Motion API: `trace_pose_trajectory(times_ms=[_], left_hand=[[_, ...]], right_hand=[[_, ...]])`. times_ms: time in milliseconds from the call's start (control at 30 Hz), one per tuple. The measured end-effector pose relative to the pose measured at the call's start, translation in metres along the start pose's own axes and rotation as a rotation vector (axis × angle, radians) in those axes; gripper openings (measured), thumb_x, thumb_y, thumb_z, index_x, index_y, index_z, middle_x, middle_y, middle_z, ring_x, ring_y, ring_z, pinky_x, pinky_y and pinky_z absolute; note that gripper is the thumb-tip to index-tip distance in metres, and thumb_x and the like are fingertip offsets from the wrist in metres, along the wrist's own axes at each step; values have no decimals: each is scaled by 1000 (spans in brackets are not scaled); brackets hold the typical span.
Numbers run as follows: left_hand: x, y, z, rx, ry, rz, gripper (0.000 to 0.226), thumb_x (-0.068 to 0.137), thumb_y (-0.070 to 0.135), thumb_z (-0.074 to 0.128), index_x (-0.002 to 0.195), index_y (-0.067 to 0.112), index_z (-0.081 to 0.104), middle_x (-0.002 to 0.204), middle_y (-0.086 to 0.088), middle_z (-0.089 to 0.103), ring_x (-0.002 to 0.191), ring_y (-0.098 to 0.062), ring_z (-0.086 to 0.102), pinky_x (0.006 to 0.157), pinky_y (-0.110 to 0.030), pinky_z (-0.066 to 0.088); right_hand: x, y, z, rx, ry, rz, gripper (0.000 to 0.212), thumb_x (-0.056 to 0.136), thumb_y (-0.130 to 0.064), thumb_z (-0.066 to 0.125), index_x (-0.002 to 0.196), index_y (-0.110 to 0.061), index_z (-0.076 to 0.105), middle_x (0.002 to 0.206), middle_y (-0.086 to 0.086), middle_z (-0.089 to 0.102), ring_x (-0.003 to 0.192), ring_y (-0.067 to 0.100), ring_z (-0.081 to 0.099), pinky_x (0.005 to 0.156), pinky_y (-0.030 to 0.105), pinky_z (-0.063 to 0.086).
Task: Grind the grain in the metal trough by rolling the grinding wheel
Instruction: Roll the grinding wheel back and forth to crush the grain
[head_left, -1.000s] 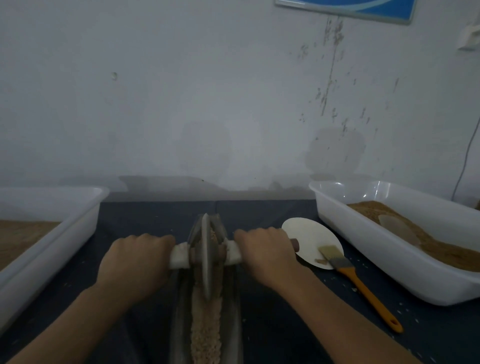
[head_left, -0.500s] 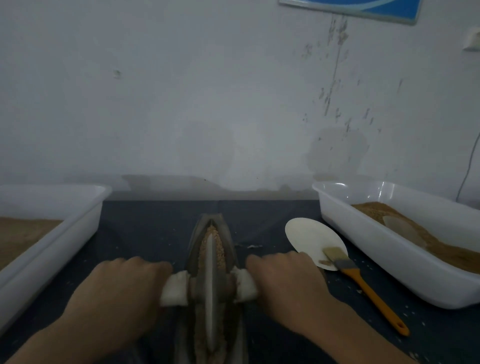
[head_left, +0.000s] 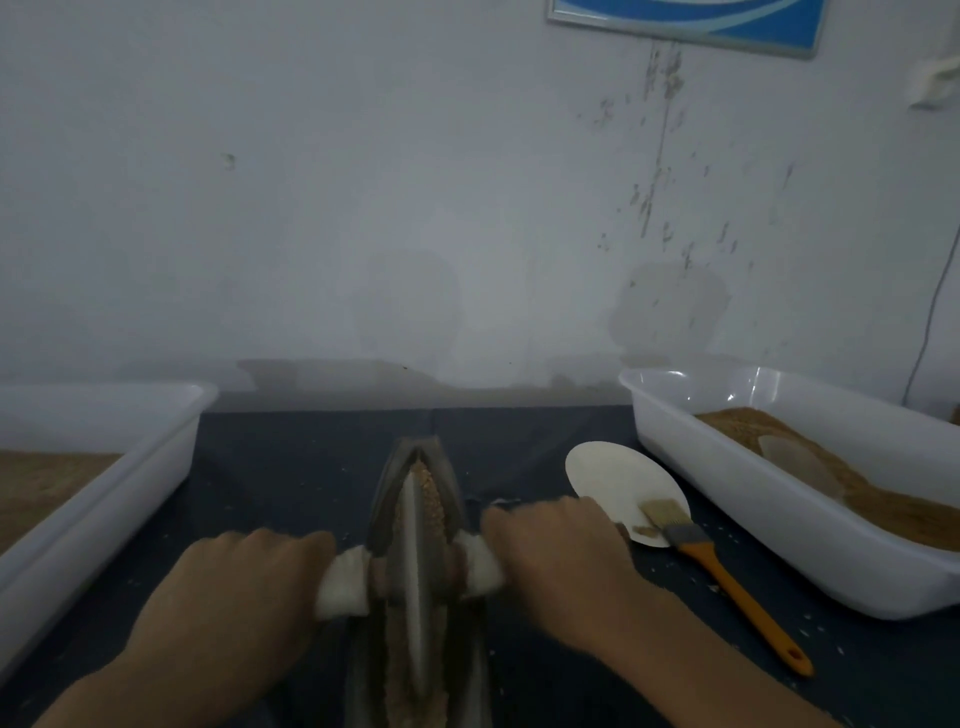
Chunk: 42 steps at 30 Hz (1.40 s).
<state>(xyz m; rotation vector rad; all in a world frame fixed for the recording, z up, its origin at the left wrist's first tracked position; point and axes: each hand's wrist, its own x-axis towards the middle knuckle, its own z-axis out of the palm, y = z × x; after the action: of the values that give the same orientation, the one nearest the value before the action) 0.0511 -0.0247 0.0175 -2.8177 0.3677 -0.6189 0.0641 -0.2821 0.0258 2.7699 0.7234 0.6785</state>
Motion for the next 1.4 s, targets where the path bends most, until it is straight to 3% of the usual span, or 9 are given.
trace_pose_trajectory(times_ms=[100,267,433,567,667,833,1033,1233,1400], left_hand=[[-11,4,-15,4,20,41,27,70,63,48,69,42,32,65,6,36,83,-7,61,60,-29,28],[4,-5,-1,-124,145,171,54,24,39,82,55,34,39,41,4,44,32,-21,49,43,-23,22],[31,-9,20,-79,107,-10,29,71,56,61,73,37,39,60,13,42,53,-5,45,47,-27,23],[35,-7,23,-101,61,-117,26,76,56,57,76,38,39,58,12,36,51,-5,32,47,-24,20],[24,-5,13,-48,36,-87,25,78,56,52,76,35,39,64,9,42,65,-7,53,53,-28,28],[-7,5,-12,63,-93,-21,21,77,62,41,72,44,30,68,6,37,91,-5,58,63,-28,30],[2,1,-10,-17,48,79,49,52,48,74,67,35,29,57,9,52,52,-14,59,47,-26,22],[32,-2,8,-3,59,-54,21,76,47,57,78,31,43,75,5,63,69,-18,63,54,-28,30],[10,0,0,-17,10,-26,22,79,49,51,81,34,34,77,9,56,71,-12,57,56,-30,29]], right_hand=[[-22,-6,-5,95,-66,12,28,76,-27,64,80,-27,36,73,-2,58,62,25,57,54,34,39],[-17,-5,-5,15,-31,56,40,47,-32,81,65,-27,46,49,-5,50,38,15,48,36,29,32],[32,5,7,-30,39,32,23,77,-27,70,90,-20,53,75,-2,62,64,21,60,47,27,24],[52,8,9,-94,47,33,20,72,-18,71,83,-16,55,70,2,63,58,24,60,49,29,27],[32,5,8,-4,15,26,22,79,-22,68,94,-18,52,81,1,62,68,22,60,55,32,34],[-20,-9,-7,60,98,14,41,43,-29,84,64,-25,49,49,-6,49,37,13,47,36,27,32],[-16,-4,3,12,81,65,33,55,-26,80,68,-24,50,53,-5,54,42,18,52,39,31,40],[32,7,12,-14,87,65,33,63,-30,80,76,-22,51,64,-4,59,51,16,55,46,24,22],[10,1,5,19,31,35,28,68,-32,76,82,-24,52,71,-4,62,58,17,58,51,28,34]])
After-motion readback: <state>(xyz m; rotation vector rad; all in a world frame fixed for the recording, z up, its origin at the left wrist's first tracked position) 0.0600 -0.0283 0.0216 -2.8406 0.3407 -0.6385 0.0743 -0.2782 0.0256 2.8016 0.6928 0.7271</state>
